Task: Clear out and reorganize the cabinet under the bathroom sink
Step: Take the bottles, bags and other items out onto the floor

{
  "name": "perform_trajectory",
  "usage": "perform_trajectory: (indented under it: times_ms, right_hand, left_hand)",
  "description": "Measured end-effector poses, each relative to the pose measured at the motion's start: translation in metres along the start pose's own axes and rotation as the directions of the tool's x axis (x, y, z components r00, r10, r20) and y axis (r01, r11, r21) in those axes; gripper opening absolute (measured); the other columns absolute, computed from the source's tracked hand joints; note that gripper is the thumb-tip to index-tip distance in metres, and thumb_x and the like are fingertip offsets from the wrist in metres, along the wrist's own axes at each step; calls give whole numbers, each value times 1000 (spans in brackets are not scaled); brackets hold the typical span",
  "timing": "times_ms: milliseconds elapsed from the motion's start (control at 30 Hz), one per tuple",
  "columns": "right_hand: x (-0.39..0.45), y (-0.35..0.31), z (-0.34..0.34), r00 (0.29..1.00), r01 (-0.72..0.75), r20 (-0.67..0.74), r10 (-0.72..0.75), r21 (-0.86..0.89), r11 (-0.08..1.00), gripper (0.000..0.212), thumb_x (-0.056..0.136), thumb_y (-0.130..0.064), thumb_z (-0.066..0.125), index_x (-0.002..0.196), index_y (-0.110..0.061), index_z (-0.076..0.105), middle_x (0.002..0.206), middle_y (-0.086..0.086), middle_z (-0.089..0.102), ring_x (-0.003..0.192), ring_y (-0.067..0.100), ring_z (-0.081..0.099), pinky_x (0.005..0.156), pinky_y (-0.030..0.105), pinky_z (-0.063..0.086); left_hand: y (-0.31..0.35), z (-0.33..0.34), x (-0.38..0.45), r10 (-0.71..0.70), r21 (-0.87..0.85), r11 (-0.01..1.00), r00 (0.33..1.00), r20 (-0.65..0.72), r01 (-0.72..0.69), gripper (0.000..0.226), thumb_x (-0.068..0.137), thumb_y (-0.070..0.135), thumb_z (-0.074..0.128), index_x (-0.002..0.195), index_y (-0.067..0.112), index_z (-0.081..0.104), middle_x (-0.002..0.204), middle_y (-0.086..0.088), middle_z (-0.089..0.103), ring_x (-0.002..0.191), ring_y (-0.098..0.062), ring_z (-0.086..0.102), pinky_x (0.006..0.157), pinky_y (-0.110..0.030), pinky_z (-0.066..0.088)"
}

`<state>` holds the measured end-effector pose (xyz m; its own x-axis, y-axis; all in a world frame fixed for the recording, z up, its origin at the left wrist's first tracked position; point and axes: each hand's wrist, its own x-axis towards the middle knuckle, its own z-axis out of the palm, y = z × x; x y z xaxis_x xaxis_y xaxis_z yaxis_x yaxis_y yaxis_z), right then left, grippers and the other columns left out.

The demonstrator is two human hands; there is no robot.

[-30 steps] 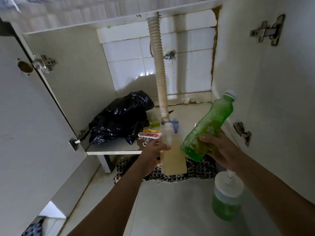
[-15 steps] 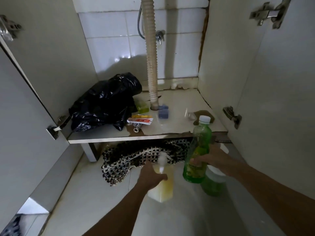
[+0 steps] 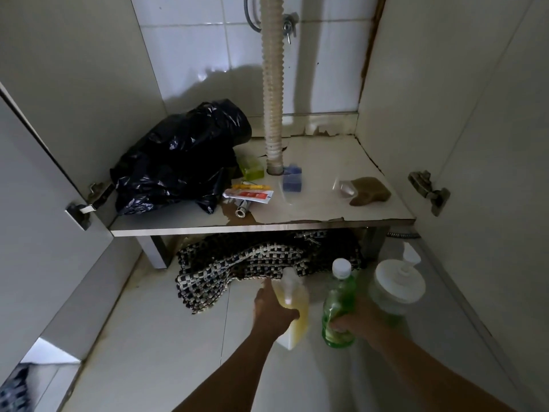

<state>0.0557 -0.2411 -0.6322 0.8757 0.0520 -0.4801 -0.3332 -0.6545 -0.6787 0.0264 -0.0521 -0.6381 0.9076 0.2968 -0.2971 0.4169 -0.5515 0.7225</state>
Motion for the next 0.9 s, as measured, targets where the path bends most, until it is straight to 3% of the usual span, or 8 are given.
perform_trajectory:
  times_ms: [100, 167, 300, 500, 633, 767, 900]
  right_hand:
    - [0, 10, 16, 999, -32, -15, 33, 44, 999, 71, 61, -8, 82, 124, -9, 49, 116, 9, 60, 109, 27, 58, 97, 42, 49]
    - [5, 14, 19, 999, -38, -33, 40, 57, 998, 65, 64, -3, 81, 121, -7, 52, 115, 10, 61, 109, 28, 59, 97, 40, 49]
    - [18, 14, 15, 996, -48, -65, 53, 80, 996, 47, 67, 6, 76, 111, 3, 60, 97, 10, 60, 107, 32, 61, 80, 29, 48]
    - [21, 15, 16, 999, -7, -53, 7, 2, 1000, 62, 62, -6, 83, 118, -5, 57, 113, 13, 66, 107, 28, 62, 96, 39, 49]
    - [18, 19, 13, 999, -18, -47, 20, 47, 999, 64, 59, -1, 84, 118, -3, 58, 114, 14, 65, 110, 29, 60, 98, 38, 47]
    - [13, 19, 10, 1000, 18, -25, -18, -1, 1000, 66, 60, -4, 83, 119, -10, 54, 119, 12, 63, 114, 28, 57, 102, 39, 44]
    - [6, 15, 8, 999, 43, 4, -43, -83, 996, 77, 71, -6, 78, 137, -11, 39, 130, 10, 54, 121, 26, 52, 103, 34, 41]
  left_hand:
    - [-7, 7, -2, 25, 47, 999, 1000, -18, -25, 89, 70, 22, 79, 143, 12, 29, 136, -11, 45, 122, -25, 45, 86, -23, 35]
    - [-11, 11, -3, 50, 56, 997, 998, -41, -48, 85, 68, 21, 81, 139, 11, 33, 131, -11, 48, 115, -23, 48, 82, -21, 36]
    - [-17, 14, -6, 73, 101, 993, 996, -60, -66, 84, 66, 24, 82, 131, 10, 31, 122, -12, 49, 97, -23, 52, 81, -31, 50]
    - [-25, 21, -10, 86, 310, 947, 996, 7, -84, 97, 66, 40, 81, 137, 14, 20, 128, -8, 43, 115, -26, 52, 89, -35, 51]
    - [-25, 23, -10, 67, 308, 948, 996, 50, -79, 116, 64, 48, 82, 148, 20, 8, 132, -10, 41, 120, -27, 47, 93, -35, 47]
    - [-24, 21, -8, 52, 257, 964, 995, 86, -72, 116, 60, 49, 83, 147, 21, 12, 128, -9, 50, 114, -27, 53, 91, -36, 49]
    - [-22, 18, -7, 50, 232, 969, 989, 142, -83, 115, 69, 40, 81, 151, 21, 3, 129, -9, 58, 116, -27, 57, 87, -32, 45]
